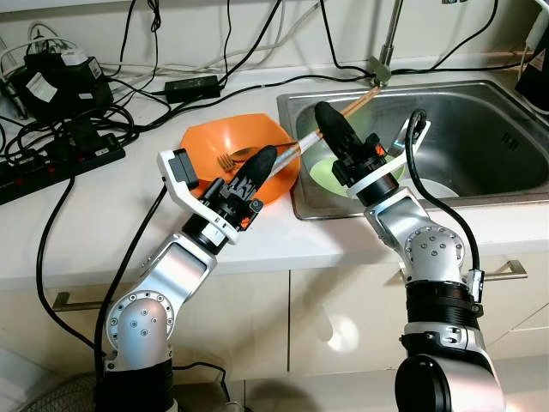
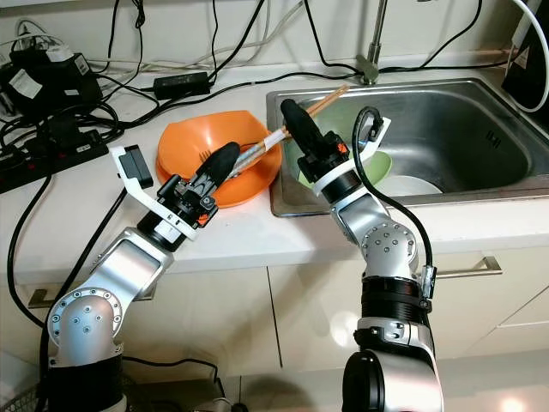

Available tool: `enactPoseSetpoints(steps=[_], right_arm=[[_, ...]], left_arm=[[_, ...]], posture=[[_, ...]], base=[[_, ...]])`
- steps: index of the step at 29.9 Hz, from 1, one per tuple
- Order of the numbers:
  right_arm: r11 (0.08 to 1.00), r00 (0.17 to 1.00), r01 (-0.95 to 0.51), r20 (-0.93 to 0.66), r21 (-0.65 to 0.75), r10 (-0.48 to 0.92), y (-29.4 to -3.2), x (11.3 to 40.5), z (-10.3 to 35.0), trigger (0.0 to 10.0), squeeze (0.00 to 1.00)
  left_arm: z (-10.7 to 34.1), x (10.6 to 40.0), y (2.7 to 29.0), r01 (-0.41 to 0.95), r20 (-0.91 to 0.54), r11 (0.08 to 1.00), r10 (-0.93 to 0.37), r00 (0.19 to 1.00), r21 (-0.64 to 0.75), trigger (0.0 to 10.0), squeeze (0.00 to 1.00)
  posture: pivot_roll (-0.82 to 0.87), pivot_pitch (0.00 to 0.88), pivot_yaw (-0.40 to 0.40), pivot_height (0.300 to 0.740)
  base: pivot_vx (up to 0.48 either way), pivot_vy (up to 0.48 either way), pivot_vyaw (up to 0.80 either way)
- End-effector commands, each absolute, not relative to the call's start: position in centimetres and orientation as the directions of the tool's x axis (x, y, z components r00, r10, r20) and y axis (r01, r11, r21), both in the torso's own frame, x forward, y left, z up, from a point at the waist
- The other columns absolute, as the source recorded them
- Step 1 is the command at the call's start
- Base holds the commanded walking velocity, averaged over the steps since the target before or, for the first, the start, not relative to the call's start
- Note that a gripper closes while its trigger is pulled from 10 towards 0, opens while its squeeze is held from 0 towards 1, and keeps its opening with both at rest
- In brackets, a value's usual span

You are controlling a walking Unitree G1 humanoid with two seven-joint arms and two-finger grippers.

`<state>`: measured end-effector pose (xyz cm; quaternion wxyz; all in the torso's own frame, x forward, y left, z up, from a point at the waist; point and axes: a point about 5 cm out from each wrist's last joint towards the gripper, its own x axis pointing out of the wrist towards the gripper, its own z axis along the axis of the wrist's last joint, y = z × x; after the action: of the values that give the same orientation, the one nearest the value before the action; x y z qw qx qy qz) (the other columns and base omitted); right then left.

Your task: Kitchen organization

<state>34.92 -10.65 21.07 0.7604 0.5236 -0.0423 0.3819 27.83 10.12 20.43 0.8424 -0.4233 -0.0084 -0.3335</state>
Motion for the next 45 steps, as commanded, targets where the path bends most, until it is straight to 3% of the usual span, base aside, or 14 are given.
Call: enactPoseSetpoints(steps=[1, 14, 25, 29, 45], right_arm=[[0.194, 0.697, -0.649, 0.473, 0.735, 0.539, -10.3, 35.4, 22.3, 0.0, 0.00], [0.265, 0.775, -0.586, 0.435, 0.765, 0.459, -10.9, 36.4, 22.2, 0.0, 0.00], [0.392, 0.860, -0.498, 0.380, 0.774, 0.342, -12.3, 37.7, 22.1, 0.0, 0.00], [0.478, 0.899, -0.437, 0.365, 0.762, 0.241, -13.8, 38.6, 22.9, 0.0, 0.00], [0.673, 0.967, -0.077, 0.221, 0.735, -0.130, -21.5, 39.9, 22.5, 0.0, 0.00]], left_arm=[[20.3, 28.0, 9.9, 0.563, 0.268, 0.441, -0.569, 0.777, -0.699, 10.0, 1.00], [19.9, 28.7, 10.1, 0.529, 0.228, 0.494, -0.545, 0.807, -0.690, 10.0, 1.00], [19.5, 29.0, 11.1, 0.503, 0.203, 0.538, -0.521, 0.829, -0.676, 10.0, 1.00], [19.3, 28.7, 11.0, 0.529, 0.177, 0.621, -0.537, 0.824, -0.578, 10.0, 1.00], [18.9, 28.5, 10.6, 0.550, 0.151, 0.710, -0.545, 0.825, -0.439, 10.0, 1.00]], posture=[[-0.02, 0.000, 0.102, 0.740], [-0.02, 0.000, 0.120, 0.740], [-0.01, 0.000, 0.128, 0.740], [-0.01, 0.000, 0.126, 0.740], [-0.01, 0.000, 0.134, 0.740]], base=[[0.000, 0.000, 0.00], [0.000, 0.000, 0.00], [0.000, 0.000, 0.00], [0.000, 0.000, 0.00], [0.000, 0.000, 0.00]])
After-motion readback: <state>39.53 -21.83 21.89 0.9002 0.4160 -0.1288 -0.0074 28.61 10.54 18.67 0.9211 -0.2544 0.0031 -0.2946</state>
